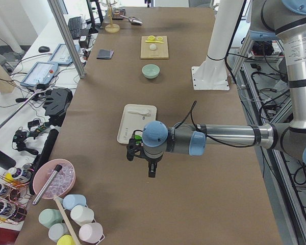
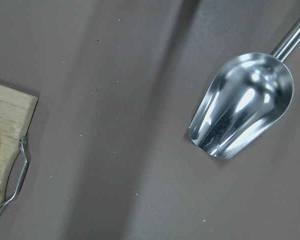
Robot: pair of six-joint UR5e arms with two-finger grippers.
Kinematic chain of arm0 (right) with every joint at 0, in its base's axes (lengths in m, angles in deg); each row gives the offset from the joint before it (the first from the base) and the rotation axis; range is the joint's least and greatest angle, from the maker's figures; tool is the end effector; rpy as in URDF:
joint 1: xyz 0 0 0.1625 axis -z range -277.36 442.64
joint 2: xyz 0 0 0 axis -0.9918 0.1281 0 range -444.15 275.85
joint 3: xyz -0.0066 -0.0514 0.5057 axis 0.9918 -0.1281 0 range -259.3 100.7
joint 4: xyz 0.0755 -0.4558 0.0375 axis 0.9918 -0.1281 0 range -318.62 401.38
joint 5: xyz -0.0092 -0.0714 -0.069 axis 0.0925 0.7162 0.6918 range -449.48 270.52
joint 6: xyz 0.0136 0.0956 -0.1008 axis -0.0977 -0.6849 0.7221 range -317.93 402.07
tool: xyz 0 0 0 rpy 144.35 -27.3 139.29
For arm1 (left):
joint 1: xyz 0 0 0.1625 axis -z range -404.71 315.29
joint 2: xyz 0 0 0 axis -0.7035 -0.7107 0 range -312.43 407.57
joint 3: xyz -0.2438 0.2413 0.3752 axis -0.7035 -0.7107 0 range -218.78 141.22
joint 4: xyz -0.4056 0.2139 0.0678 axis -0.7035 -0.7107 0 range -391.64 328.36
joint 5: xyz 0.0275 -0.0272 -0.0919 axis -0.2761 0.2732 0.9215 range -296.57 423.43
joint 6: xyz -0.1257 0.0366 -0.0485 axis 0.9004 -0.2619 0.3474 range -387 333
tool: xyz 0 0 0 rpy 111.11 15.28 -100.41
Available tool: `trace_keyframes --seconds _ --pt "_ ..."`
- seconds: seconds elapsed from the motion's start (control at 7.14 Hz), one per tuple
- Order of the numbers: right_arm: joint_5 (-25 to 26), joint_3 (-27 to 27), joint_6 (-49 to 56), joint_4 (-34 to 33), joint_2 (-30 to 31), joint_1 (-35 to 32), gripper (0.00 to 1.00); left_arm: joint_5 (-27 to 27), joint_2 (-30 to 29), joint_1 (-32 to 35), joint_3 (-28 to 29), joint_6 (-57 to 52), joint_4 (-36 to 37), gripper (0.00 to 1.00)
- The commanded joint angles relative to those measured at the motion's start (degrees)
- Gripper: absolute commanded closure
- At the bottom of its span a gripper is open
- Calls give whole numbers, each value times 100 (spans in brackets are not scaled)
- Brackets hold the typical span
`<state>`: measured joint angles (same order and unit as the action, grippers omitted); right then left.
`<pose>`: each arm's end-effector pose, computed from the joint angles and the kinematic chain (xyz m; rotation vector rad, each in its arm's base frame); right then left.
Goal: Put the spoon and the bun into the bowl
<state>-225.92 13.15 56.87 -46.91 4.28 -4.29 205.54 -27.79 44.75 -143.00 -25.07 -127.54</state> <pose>0.0019 -0.5665 0.7252 0.1777 -0.7999 -0.3348 -0.0192 -0.4230 0.7335 0.0692 0.9104 0.0211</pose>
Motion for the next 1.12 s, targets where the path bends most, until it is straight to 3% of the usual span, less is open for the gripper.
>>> trace_keyframes --seconds 0.0,0.98 --pt "30 0 -3 5 -27 0 0 54 21 10 42 17 -104 1" --pt "47 44 76 -4 -62 88 0 54 30 19 7 8 -279 1"
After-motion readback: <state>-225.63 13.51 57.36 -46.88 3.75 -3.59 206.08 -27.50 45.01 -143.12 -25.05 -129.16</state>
